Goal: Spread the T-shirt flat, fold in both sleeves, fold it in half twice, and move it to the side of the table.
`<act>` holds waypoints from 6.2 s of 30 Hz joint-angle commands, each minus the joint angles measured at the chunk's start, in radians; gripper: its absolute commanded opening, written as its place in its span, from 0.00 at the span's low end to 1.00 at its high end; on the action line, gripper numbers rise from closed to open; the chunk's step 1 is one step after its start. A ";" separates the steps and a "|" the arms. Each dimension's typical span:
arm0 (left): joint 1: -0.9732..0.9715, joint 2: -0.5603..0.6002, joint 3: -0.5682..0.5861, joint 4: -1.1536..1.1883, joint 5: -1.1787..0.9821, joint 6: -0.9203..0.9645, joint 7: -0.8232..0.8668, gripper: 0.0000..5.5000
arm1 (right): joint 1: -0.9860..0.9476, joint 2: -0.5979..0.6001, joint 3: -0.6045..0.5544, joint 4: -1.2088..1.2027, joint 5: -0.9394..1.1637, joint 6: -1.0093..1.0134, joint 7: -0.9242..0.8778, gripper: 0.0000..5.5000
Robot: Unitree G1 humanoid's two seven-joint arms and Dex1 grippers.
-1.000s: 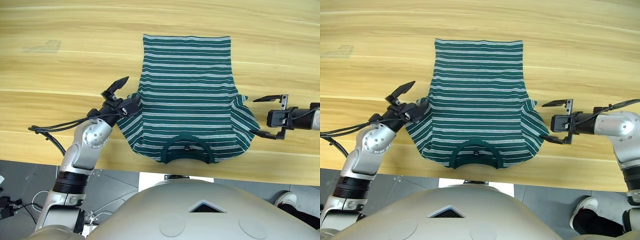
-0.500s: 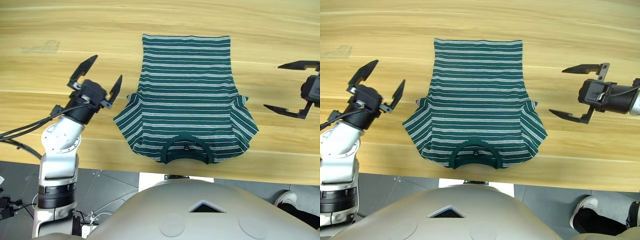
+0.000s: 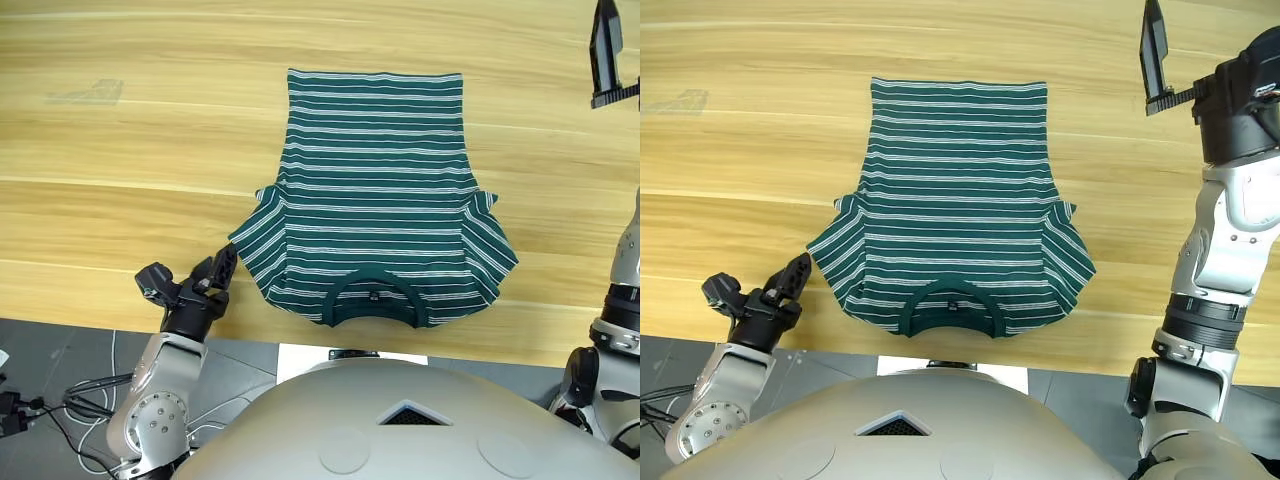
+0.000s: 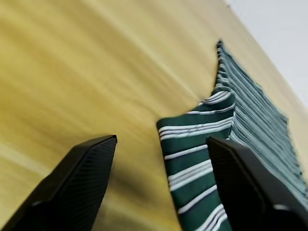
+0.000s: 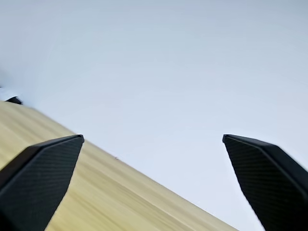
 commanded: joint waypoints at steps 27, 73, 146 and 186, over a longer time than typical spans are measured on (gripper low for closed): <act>-0.075 -0.049 -0.079 0.184 0.152 -0.026 -0.050 0.01 | -0.003 0.012 0.012 0.061 -0.057 -0.075 -0.012 0.98; -0.078 0.157 -0.579 -0.040 1.003 -0.362 -0.198 0.01 | 0.038 0.053 0.068 0.156 -0.094 -0.139 -0.014 0.98; -0.069 0.039 0.004 -0.167 0.754 -0.359 -0.051 0.38 | 0.678 0.116 -0.149 -0.232 1.018 1.118 -0.024 0.06; -0.066 0.005 -0.099 -0.165 0.845 -0.387 -0.063 0.38 | 0.764 0.044 -0.065 -0.251 0.930 1.212 0.040 0.00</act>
